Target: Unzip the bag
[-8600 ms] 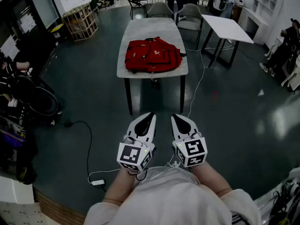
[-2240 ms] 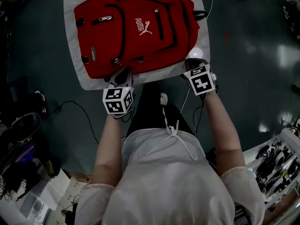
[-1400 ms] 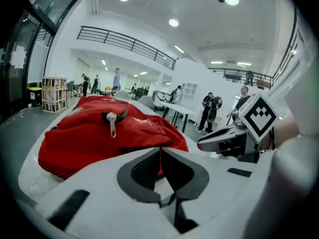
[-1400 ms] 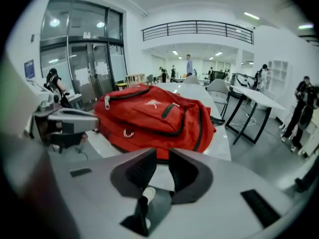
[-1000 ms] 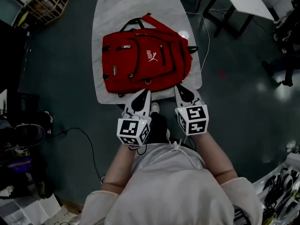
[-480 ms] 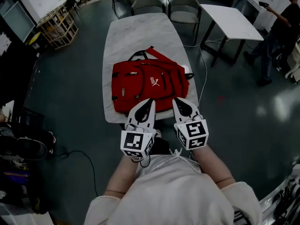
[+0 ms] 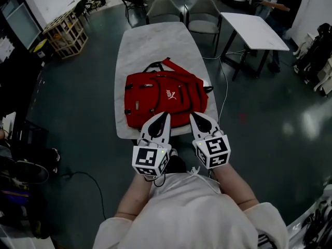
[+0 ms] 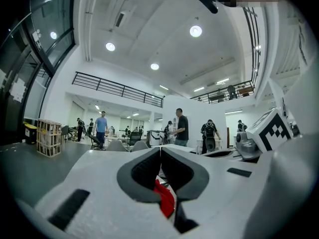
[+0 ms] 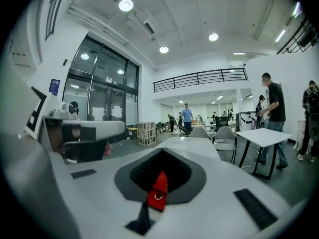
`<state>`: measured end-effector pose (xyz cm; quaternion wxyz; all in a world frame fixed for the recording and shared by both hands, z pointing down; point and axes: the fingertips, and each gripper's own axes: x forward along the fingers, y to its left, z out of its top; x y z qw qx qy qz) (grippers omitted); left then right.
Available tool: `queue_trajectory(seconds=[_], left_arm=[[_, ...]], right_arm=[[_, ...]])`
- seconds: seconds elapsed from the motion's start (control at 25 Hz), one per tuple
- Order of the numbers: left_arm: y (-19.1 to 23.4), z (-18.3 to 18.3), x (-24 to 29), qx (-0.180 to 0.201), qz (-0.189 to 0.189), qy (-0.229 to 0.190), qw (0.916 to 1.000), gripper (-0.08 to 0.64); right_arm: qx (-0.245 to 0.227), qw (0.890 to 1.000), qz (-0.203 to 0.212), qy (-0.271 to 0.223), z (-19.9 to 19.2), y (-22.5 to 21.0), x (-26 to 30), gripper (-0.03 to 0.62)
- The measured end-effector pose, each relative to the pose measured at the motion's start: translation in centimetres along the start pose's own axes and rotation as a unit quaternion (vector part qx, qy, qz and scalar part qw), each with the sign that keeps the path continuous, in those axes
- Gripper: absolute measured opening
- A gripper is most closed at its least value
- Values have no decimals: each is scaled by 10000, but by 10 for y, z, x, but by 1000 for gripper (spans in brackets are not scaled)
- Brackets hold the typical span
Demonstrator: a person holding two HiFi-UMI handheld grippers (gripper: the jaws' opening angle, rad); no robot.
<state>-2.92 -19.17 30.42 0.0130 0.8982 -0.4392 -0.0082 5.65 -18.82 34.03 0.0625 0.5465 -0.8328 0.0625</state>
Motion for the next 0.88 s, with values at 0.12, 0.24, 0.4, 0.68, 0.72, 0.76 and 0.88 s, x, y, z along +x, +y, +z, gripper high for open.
queue_trajectory(seconds=[0.12, 0.24, 0.4, 0.68, 0.72, 0.76, 0.88], left_arm=[[1, 0, -2, -7, 6, -19, 10000, 20], [2, -1, -3, 7, 1, -19, 10000, 20], [1, -4, -6, -6, -11, 29, 10000, 20], [-5, -1, -6, 91, -74, 80, 9999, 20], [-5, -1, -7, 115, -78, 89, 9999, 20], [-5, -1, -7, 129, -79, 95, 9998, 20], [-5, -3, -8, 130, -86, 112, 9998, 20]], right_arm=[[-27, 10000, -39, 17, -1, 1, 0, 26], [-32, 10000, -56, 33, -3, 1, 1, 26], [-21, 9999, -24, 111, -5, 4, 0, 26], [-20, 9998, -20, 171, -5, 5, -4, 26], [-30, 9998, -9, 177, -6, 6, -4, 26], [-46, 9998, 3, 187, -6, 7, -4, 26], [-118, 9997, 33, 230, -10, 10, -4, 26]])
